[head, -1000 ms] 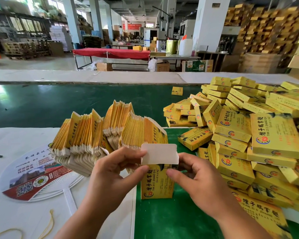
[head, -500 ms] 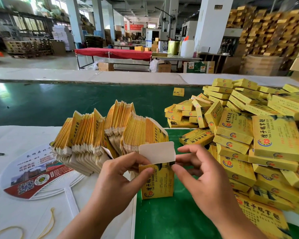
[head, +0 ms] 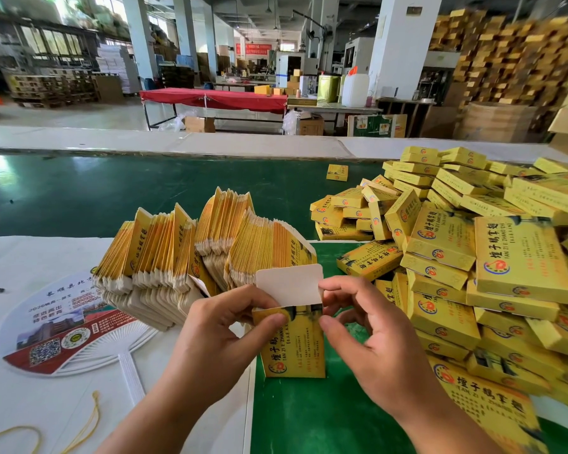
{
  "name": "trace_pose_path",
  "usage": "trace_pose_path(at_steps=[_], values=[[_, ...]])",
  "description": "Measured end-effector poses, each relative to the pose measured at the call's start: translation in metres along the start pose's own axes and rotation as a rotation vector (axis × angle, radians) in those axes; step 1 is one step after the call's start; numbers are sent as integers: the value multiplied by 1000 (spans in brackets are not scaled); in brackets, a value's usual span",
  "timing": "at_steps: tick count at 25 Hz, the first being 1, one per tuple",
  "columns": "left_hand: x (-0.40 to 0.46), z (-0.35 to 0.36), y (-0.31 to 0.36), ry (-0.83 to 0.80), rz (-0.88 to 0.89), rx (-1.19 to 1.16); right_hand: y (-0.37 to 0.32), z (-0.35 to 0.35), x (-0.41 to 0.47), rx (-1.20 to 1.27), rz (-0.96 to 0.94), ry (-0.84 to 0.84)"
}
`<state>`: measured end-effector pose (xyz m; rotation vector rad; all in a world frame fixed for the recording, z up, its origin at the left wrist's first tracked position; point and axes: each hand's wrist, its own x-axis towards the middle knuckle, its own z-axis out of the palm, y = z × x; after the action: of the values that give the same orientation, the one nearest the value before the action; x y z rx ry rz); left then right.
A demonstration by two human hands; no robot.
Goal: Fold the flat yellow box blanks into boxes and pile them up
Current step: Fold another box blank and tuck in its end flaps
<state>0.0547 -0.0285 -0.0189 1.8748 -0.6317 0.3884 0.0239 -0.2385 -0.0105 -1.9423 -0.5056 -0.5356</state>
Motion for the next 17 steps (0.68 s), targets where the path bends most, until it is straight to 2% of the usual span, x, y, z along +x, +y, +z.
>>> trace_pose_path(at_steps=[10, 17], values=[[0, 6, 8, -25, 68, 42, 3, -7, 3, -93, -55, -90], [-1, 7, 8, -10, 106, 96, 5, -3, 6, -135, -109, -93]])
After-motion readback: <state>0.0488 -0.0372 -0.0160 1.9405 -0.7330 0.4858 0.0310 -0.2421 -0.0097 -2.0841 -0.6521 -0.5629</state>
